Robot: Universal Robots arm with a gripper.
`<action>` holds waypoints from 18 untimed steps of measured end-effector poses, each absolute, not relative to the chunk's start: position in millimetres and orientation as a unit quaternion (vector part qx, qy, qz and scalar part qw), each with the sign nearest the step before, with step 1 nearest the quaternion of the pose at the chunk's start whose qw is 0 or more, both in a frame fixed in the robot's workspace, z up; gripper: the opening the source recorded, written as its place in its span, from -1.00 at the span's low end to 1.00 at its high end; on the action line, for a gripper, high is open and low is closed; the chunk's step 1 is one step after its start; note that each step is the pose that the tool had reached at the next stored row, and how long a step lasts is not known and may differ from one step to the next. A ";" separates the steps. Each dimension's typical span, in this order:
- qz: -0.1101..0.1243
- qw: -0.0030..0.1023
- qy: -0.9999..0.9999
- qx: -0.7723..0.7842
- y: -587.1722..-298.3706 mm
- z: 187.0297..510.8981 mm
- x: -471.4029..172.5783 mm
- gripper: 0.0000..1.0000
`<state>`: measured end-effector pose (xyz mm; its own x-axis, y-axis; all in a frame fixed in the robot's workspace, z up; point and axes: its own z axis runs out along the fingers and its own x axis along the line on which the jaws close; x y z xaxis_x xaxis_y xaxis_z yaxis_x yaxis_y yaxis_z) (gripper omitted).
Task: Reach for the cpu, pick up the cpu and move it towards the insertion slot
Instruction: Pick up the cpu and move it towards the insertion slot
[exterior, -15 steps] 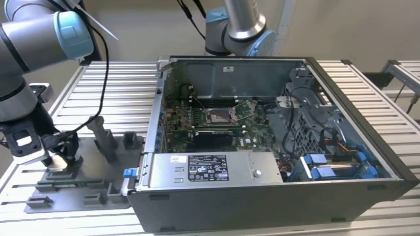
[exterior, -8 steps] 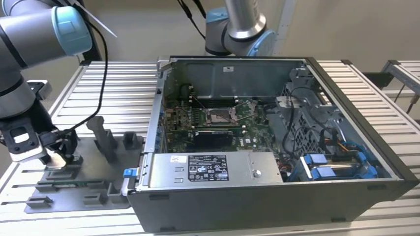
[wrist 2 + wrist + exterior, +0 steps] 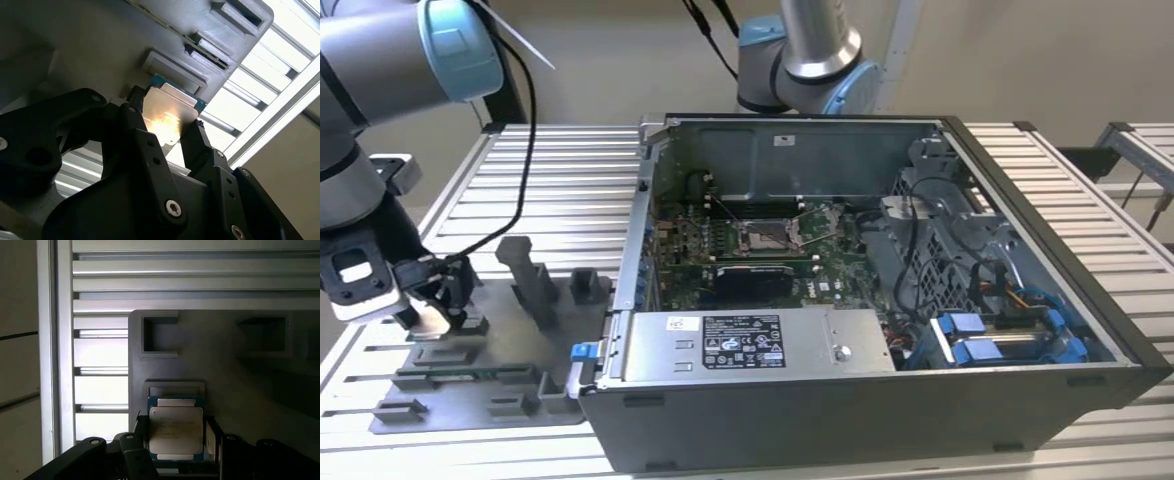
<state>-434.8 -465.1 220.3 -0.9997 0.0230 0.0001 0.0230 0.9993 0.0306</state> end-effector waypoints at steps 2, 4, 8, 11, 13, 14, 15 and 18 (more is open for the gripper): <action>0.015 0.000 1.000 0.012 -465.1 222.5 -434.8 -1.00; 0.015 0.000 1.000 0.012 -465.1 224.3 -434.8 -1.00; 0.015 0.000 1.000 0.012 -465.1 227.7 -434.8 -1.00; 0.015 0.000 1.000 0.012 -465.1 231.1 -434.8 -1.00; 0.015 0.000 1.000 0.012 -465.1 234.2 -434.8 -1.00; 0.015 0.000 1.000 0.012 -465.1 235.3 -434.8 -1.00; 0.015 0.000 1.000 0.012 -465.1 236.6 -434.8 -1.00; 0.015 0.000 1.000 0.012 -465.1 240.1 -434.8 -1.00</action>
